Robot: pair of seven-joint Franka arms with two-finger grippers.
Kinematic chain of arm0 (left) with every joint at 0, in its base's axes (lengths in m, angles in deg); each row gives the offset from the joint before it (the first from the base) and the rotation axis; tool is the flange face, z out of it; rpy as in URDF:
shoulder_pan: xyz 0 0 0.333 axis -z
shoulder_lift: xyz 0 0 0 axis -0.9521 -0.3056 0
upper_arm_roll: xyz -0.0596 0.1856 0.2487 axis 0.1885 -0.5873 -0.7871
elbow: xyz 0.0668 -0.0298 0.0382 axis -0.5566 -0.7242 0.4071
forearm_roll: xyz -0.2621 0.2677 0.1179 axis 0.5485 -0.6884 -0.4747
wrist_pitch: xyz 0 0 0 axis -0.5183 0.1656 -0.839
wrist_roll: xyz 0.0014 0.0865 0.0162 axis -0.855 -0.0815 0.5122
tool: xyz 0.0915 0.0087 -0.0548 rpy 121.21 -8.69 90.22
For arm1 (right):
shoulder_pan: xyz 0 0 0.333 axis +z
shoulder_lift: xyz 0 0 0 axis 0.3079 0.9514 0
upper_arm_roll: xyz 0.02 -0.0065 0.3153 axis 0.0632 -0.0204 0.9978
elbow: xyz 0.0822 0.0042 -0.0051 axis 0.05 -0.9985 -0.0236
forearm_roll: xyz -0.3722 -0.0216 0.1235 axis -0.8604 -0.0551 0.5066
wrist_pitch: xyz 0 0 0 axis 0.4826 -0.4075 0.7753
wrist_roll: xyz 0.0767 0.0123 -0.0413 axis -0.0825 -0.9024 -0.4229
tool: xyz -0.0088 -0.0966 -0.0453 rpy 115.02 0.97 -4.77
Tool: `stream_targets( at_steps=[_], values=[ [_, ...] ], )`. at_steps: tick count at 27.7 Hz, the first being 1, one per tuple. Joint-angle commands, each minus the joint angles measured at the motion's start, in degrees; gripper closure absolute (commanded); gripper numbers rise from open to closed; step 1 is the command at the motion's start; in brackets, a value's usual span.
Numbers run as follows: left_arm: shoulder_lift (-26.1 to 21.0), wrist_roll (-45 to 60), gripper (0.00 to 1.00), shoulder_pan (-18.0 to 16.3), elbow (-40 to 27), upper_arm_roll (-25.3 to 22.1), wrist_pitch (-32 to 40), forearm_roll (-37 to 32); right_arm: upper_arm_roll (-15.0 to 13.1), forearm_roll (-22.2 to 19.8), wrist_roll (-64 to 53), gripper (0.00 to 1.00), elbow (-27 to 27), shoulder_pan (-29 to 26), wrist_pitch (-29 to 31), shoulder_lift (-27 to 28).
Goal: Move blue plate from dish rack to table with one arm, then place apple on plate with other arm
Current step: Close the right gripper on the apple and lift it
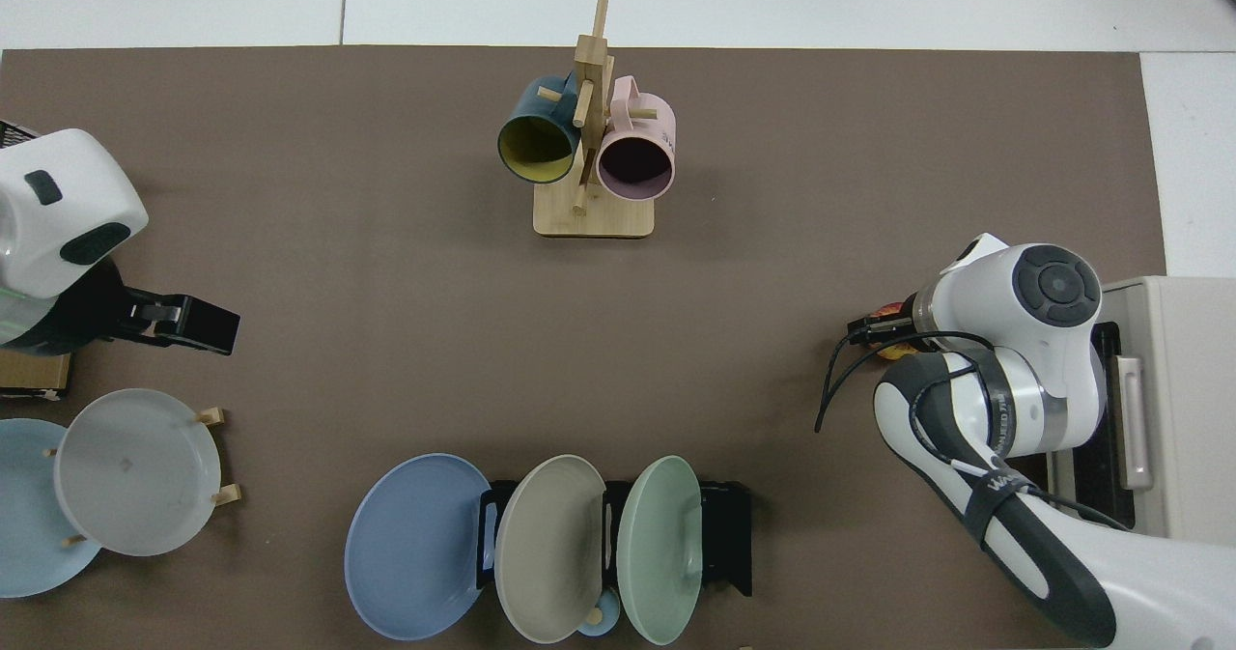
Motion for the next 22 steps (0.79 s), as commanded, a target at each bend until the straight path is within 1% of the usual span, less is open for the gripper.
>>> stream_targets(
  at_steps=[1,3,10,15,22],
  values=[
    [0.4,-0.3,0.00,-0.1,0.5,-0.3,0.7,0.7,0.4,-1.3,0.1,0.92,-0.2,-0.8,0.5,-0.2],
    [0.4,-0.3,0.00,-0.1,0.5,-0.3,0.7,0.7,0.4,-1.3,0.1,1.00,-0.1,-0.8,0.4,-0.2],
    [0.4,-0.3,0.00,-0.1,0.5,-0.3,0.7,0.7,0.4,-1.3,0.0,1.00,0.8,-0.8,-1.1,-1.0],
    [0.4,-0.3,0.00,-0.1,0.5,-0.3,0.7,0.7,0.3,-1.3,-0.4,1.00,3.5,-1.0,-6.0,-2.5],
    [0.4,-0.3,0.00,-0.1,0.5,-0.3,0.7,0.7,0.4,-1.3,-0.5,1.00,6.3,-1.0,-10.8,-4.7]
  ],
)
